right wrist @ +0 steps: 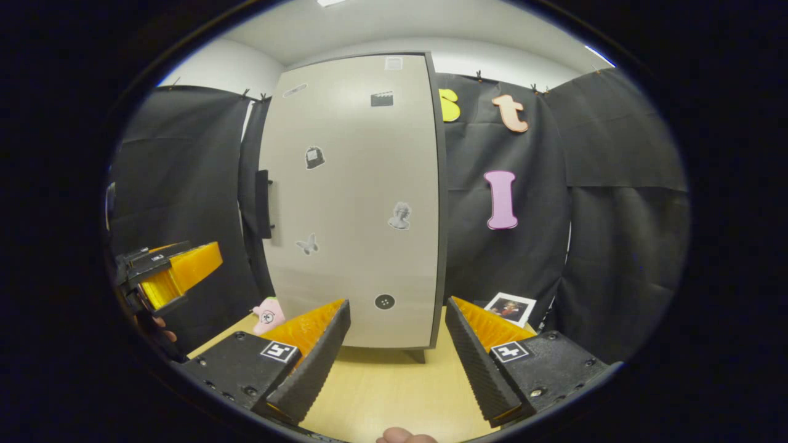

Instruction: Open the cabinet door with the right hand, grasp the bottle in the cabinet with the left hand and place it on the coaster, then close the cabinet door with the right hand.

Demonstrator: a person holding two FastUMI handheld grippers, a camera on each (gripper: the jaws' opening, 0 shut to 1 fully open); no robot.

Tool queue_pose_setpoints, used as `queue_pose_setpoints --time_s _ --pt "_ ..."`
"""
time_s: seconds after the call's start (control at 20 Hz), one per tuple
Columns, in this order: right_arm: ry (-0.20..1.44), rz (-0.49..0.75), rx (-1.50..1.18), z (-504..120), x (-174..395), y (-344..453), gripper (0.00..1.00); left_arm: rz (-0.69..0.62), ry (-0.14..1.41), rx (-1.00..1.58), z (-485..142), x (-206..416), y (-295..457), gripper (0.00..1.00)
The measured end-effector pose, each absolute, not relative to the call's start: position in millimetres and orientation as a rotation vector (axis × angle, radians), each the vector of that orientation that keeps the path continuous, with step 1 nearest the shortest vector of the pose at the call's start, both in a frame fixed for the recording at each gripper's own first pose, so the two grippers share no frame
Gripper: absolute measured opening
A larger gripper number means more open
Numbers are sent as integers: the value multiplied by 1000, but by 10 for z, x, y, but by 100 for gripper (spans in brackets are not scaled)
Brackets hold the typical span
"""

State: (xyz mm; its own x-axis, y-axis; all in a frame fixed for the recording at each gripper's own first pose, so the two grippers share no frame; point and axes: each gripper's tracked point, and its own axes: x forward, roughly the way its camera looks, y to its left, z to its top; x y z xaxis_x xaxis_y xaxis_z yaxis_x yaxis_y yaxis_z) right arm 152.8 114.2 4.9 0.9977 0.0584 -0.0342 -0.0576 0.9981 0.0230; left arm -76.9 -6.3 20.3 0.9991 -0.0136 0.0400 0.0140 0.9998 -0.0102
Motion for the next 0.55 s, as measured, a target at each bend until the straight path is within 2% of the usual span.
queue_pose_setpoints --time_s 0.55 --pt "46 53 32 12 1528 1098 99 -14 -25 -10 174 -777 -59 94"
